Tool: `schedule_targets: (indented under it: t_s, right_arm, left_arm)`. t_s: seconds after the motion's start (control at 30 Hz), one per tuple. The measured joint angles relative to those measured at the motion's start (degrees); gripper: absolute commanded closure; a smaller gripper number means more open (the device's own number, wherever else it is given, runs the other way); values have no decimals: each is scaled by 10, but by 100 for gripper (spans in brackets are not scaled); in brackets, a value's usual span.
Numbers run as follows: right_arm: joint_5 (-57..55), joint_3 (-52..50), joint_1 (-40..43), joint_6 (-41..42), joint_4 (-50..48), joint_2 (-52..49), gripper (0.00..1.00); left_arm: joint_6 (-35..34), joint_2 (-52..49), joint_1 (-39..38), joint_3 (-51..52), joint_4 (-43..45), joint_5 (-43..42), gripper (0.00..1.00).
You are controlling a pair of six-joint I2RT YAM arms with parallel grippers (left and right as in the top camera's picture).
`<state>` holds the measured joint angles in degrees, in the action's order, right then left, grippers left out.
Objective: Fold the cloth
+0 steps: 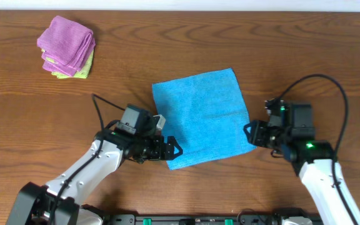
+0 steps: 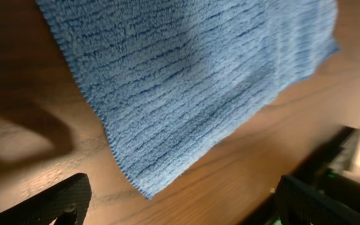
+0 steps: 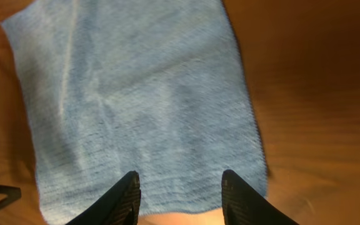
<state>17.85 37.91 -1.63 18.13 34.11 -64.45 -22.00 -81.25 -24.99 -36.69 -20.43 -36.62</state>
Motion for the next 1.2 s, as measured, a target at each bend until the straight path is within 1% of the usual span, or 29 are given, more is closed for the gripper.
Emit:
schedule_targets:
  t_s: [0.17, 0.33, 0.43, 0.53, 0.67, 0.83, 0.9, 0.97, 1.07, 1.2]
  right_arm:
    - [57, 0, 59, -43, 38, -13, 55]
    - [87, 0, 70, -79, 62, -60, 58]
    - [95, 0, 70, -91, 68, -93, 59]
    - [98, 0, 84, -101, 74, -111, 60]
    - [107, 0, 119, -122, 88, -115, 60]
    - [128, 0, 163, -146, 101, -115, 62]
    - [139, 0, 171, -153, 102, -115, 62]
    - [146, 0, 174, -159, 102, -115, 61]
    - [154, 0, 174, -163, 101, -115, 61]
    - [159, 0, 175, -164, 97, -117, 60]
  left_arm:
    - [2, 5, -19, -7, -45, 66, 5]
    - [0, 5, -20, -7, -56, 94, 5]
    - [-6, 5, -30, -7, -56, 101, 5]
    - [-12, 5, -57, -1, -45, 103, 5]
    - [-23, 5, -92, 12, -20, 100, 5]
    - [-38, 5, -109, 15, -9, 92, 5]
    - [-46, 5, -110, 21, 15, 89, 5]
    - [-58, 5, -111, 38, 59, 84, 5]
    - [-92, 12, -111, 76, 151, 68, 5]
    - [-126, 24, -111, 112, 215, 51, 5]
